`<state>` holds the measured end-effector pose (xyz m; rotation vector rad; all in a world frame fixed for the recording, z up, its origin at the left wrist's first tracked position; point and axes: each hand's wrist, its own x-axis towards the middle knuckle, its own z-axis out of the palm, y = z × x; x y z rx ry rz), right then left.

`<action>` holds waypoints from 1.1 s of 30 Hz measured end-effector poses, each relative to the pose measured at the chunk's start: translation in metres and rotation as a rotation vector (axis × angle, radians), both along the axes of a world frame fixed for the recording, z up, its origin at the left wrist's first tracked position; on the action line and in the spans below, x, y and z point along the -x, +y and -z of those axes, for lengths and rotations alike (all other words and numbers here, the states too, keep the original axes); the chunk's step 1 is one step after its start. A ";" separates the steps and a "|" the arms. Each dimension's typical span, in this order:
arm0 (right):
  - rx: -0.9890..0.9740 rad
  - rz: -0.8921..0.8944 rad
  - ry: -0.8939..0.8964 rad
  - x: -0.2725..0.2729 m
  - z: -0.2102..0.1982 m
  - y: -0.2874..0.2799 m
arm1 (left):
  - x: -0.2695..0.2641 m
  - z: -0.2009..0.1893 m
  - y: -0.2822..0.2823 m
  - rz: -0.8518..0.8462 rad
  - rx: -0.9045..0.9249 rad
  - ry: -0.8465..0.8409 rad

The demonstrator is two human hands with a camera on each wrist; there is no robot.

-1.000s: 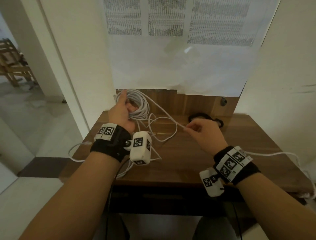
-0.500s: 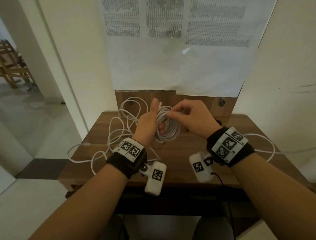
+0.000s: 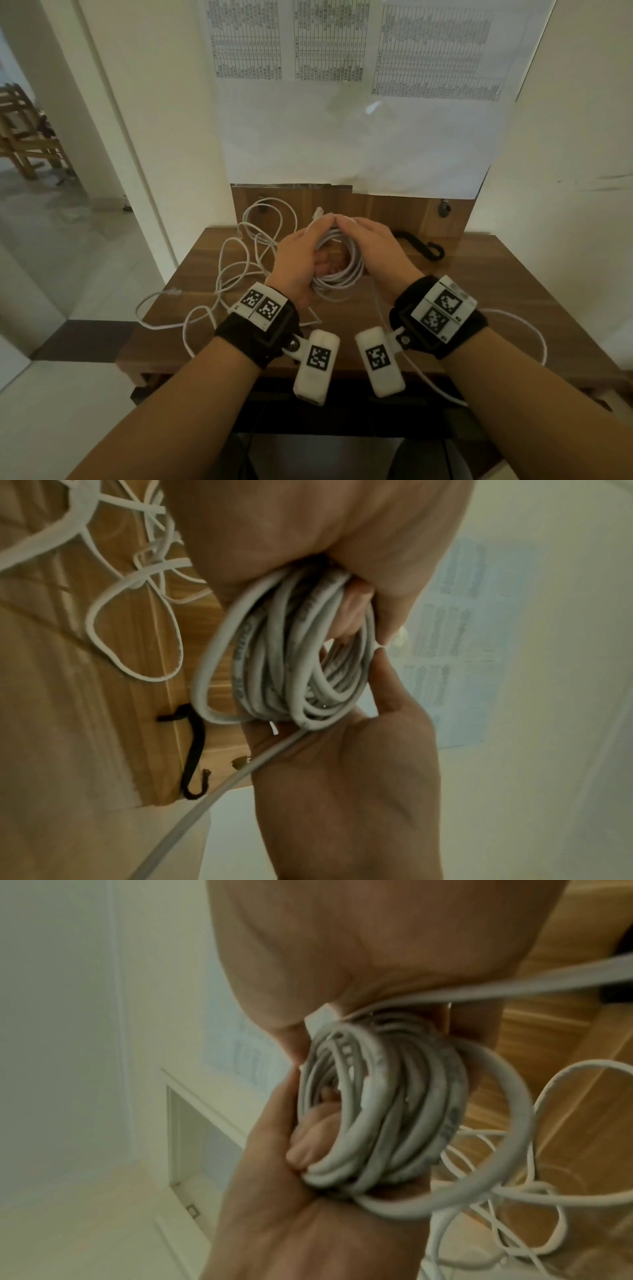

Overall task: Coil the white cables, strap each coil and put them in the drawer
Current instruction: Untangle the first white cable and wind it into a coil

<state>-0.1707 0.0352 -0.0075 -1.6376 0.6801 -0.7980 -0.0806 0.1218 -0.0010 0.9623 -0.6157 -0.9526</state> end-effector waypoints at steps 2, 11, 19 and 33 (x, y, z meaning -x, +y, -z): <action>0.063 0.105 0.009 -0.006 0.004 0.004 | 0.006 0.000 0.001 -0.019 0.000 -0.002; 0.271 0.232 -0.034 -0.010 0.001 0.008 | 0.007 0.005 -0.002 -0.023 -0.014 0.102; 0.174 0.122 -0.130 -0.006 -0.002 0.001 | -0.005 0.002 -0.008 0.067 0.008 0.036; -0.142 -0.295 0.159 0.028 0.032 0.003 | -0.046 -0.015 -0.012 -0.169 0.106 0.215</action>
